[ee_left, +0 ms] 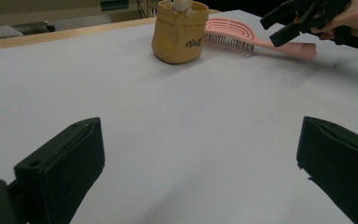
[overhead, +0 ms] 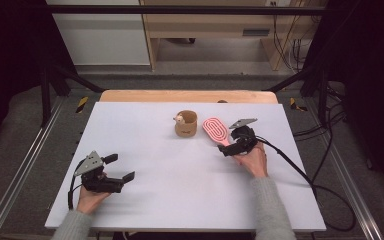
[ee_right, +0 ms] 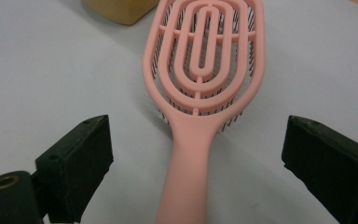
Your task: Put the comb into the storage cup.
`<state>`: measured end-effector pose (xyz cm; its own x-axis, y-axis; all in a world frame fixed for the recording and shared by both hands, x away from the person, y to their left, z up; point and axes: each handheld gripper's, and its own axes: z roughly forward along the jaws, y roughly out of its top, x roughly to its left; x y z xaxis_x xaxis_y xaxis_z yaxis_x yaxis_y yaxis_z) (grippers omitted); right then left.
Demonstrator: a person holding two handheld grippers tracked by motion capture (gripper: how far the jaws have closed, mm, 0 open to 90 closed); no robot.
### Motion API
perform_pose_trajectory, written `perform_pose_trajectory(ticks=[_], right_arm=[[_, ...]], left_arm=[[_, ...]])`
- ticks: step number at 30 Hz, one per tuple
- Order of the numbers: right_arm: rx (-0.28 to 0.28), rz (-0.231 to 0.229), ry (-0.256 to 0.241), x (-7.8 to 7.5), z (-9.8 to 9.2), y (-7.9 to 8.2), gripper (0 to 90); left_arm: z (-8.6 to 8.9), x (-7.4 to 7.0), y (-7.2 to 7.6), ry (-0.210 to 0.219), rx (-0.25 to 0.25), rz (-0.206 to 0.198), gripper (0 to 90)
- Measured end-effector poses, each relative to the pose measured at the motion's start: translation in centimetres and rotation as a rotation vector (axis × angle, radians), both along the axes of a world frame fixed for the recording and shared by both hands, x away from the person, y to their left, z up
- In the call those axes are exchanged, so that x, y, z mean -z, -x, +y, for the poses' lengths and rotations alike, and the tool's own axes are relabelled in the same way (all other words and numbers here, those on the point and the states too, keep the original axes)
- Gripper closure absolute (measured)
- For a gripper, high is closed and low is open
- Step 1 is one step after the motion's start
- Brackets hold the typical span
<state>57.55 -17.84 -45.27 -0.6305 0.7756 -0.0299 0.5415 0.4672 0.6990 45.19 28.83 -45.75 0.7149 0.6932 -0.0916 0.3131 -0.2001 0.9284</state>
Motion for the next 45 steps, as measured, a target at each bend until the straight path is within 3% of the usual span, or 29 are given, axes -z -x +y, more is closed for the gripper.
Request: perform_pose_trajectory(ticks=[16,24,29,35,45], right_arm=[[0.015,0.037,-0.001,0.4,0.1,-0.7,24.8],[0.018,0.049,0.036,0.7,0.2,-0.6,34.4],[0.022,0.033,0.054,0.8,0.3,-0.6,41.4],[0.010,0.069,0.047,0.9,0.3,-0.8,48.3],[0.007,0.079,0.051,1.4,0.4,-1.1,53.3]], left_arm=[[0.0,0.0,0.0,0.001,0.001,0.001,0.8],[0.0,0.0,0.0,0.000,0.001,0.002,0.8],[0.0,0.0,0.0,0.000,0.001,0.002,0.8],[0.0,0.0,0.0,0.000,0.002,0.002,0.8],[0.0,0.0,0.0,-0.002,0.001,0.003,0.8]])
